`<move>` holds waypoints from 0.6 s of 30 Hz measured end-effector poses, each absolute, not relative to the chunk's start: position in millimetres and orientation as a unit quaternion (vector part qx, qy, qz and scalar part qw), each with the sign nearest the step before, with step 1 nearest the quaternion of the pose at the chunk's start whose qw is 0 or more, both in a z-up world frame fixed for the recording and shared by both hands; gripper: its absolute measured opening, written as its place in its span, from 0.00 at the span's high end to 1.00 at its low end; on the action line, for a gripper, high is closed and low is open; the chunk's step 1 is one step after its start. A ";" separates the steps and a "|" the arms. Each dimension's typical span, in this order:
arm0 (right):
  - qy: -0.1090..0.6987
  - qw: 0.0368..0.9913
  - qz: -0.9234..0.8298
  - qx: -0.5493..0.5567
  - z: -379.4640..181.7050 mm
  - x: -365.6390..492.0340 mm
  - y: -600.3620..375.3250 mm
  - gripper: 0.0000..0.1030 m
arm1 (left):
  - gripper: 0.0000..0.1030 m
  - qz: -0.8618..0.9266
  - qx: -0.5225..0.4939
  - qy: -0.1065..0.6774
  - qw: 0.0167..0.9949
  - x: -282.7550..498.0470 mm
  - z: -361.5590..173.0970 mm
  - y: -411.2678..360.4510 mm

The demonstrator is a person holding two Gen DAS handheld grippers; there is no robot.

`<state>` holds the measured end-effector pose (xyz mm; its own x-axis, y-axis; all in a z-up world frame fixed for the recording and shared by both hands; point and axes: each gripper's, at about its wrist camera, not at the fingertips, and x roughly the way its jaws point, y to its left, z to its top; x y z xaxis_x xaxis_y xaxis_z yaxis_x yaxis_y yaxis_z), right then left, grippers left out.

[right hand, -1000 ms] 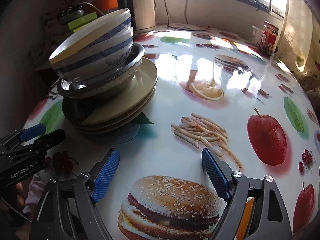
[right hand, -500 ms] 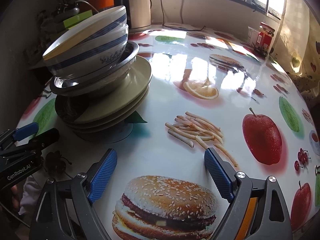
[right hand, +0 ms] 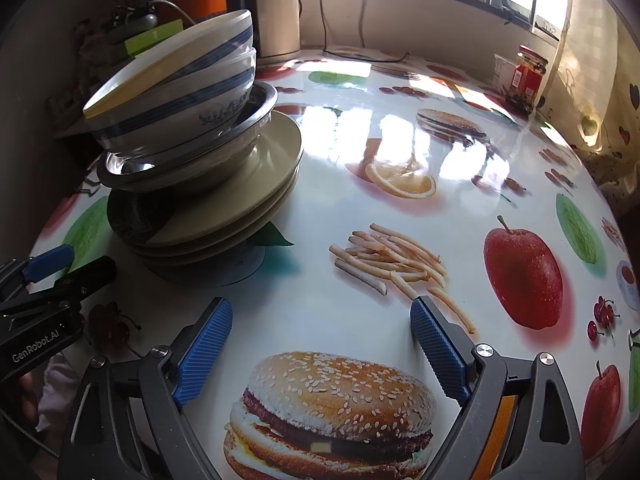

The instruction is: Organize plates and bowls

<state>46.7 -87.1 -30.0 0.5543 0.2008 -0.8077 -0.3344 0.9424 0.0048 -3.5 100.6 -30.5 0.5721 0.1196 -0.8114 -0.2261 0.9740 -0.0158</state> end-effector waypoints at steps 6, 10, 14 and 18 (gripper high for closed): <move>0.447 0.878 0.153 -0.075 -30.2 46.4 -87.2 0.11 | 0.34 0.098 -0.059 0.452 0.885 -3.4 -30.6 100.6; 0.446 0.879 0.152 -0.075 -30.1 46.8 -87.6 0.10 | 0.34 0.098 -0.059 0.452 0.885 -3.4 -30.6 100.6; 0.446 0.879 0.149 -0.073 -29.7 48.1 -88.9 0.09 | 0.34 0.098 -0.059 0.452 0.885 -3.4 -30.5 100.7; 0.446 0.879 0.149 -0.073 -30.1 47.6 -88.7 0.09 | 0.34 0.098 -0.059 0.452 0.885 -3.4 -30.5 100.5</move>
<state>47.6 -88.7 -30.1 0.5577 0.1967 -0.8064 -0.3273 0.9449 0.0041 -3.4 100.5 -30.5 0.5727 0.1195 -0.8110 -0.2259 0.9740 -0.0160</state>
